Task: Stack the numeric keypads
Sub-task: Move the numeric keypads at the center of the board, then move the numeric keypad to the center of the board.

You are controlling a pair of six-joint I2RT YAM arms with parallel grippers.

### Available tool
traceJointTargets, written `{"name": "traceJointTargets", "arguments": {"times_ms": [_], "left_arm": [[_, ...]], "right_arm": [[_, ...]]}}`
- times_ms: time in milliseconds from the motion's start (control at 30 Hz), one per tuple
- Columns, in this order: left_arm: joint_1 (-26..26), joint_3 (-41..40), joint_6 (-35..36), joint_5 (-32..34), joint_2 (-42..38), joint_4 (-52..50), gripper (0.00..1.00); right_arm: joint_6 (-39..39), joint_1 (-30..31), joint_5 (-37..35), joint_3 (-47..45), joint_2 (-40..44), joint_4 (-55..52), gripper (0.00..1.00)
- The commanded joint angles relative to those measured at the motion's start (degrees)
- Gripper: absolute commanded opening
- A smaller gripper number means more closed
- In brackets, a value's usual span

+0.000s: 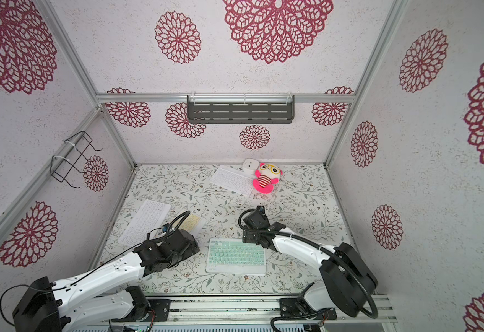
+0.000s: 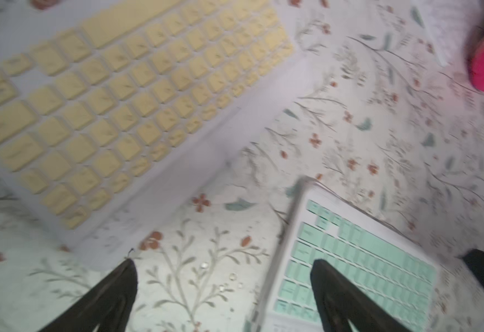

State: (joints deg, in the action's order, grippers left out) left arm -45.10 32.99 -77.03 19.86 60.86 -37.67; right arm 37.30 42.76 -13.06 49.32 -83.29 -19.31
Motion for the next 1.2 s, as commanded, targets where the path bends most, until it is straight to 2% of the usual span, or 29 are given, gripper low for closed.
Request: {"name": "traceJointTargets", "arguments": {"times_ms": [0, 200, 333, 467, 633, 800, 1000, 1167], "left_arm": [[3.80, -1.92, -7.03, 4.49, -4.11, -10.23, 0.98], [11.58, -6.79, -10.87, 5.25, -13.05, -13.26, 0.97], [17.13, -10.48, -9.66, 2.95, -17.30, -8.70, 0.97], [21.96, -11.92, -7.36, 0.40, -17.39, -4.04, 0.97], [26.18, -11.09, -3.06, -3.95, -12.70, 2.98, 0.98], [28.54, -9.63, -0.42, -6.75, -4.76, 7.81, 0.97], [30.98, -8.34, 2.20, -10.30, 4.35, 14.91, 0.97], [31.22, -3.58, 7.97, -12.90, 12.47, 17.85, 0.97]], "right_arm": [[-12.46, -0.22, 2.64, 9.26, -6.81, 4.08, 0.84], [-22.86, -0.22, 12.60, 27.74, -23.31, 5.35, 0.84], [-26.57, -0.22, 17.39, 38.24, -32.04, 3.63, 0.84], [-29.11, -0.23, 20.24, 45.81, -38.57, 1.92, 0.84], [-30.09, -0.14, 23.16, 52.24, -44.34, 0.35, 0.84], [-29.44, 0.12, 26.18, 54.93, -48.02, 0.09, 0.84], [-28.04, 0.83, 28.66, 54.57, -49.78, -0.08, 0.85], [-27.13, 1.42, 32.34, 51.42, -48.78, 1.32, 0.87]]}}
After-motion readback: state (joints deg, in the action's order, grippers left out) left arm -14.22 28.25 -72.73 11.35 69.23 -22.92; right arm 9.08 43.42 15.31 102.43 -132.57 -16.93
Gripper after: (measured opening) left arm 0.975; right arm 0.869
